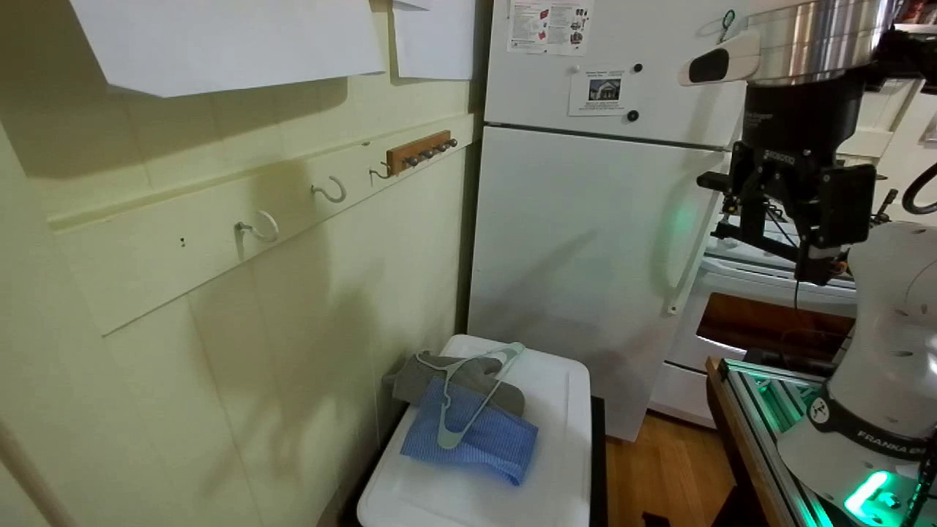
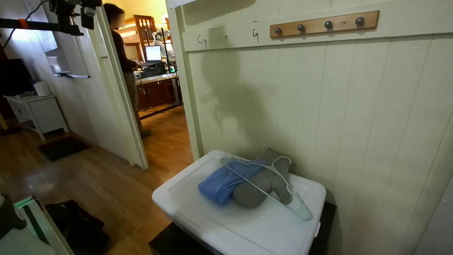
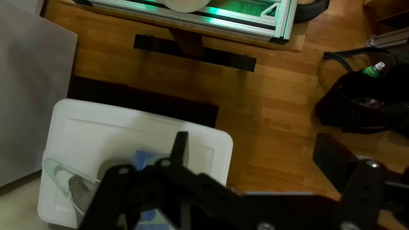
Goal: Hook the hanger on the second silver hook from the left
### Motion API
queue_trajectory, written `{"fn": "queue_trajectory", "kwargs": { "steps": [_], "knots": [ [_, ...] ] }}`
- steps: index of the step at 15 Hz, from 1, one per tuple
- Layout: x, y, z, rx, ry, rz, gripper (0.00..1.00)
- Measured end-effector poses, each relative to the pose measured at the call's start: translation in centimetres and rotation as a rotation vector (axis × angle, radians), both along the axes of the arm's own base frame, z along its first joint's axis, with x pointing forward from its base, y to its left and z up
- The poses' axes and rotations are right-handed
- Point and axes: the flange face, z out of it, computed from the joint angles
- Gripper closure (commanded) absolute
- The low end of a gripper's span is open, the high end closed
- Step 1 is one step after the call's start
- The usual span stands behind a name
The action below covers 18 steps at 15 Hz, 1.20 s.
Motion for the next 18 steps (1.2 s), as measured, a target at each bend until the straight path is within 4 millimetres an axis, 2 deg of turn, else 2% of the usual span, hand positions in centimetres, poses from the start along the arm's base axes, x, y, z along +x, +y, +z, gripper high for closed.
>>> {"fn": "queue_trajectory", "kwargs": {
  "steps": [3,7,14,18],
  "knots": [
    [0.7,-0.7,-0.3,-0.019,-0.014,-0.092,0.00],
    [4.0,-3.2,-2.2,-0.011,-0.080,-0.235,0.00],
    [9.2,-7.6,-7.9,0.011,-0.088,-0.346,0.00],
    [11.0,-9.5,-11.2,0.021,-0.039,-0.384,0.00]
  ]
}}
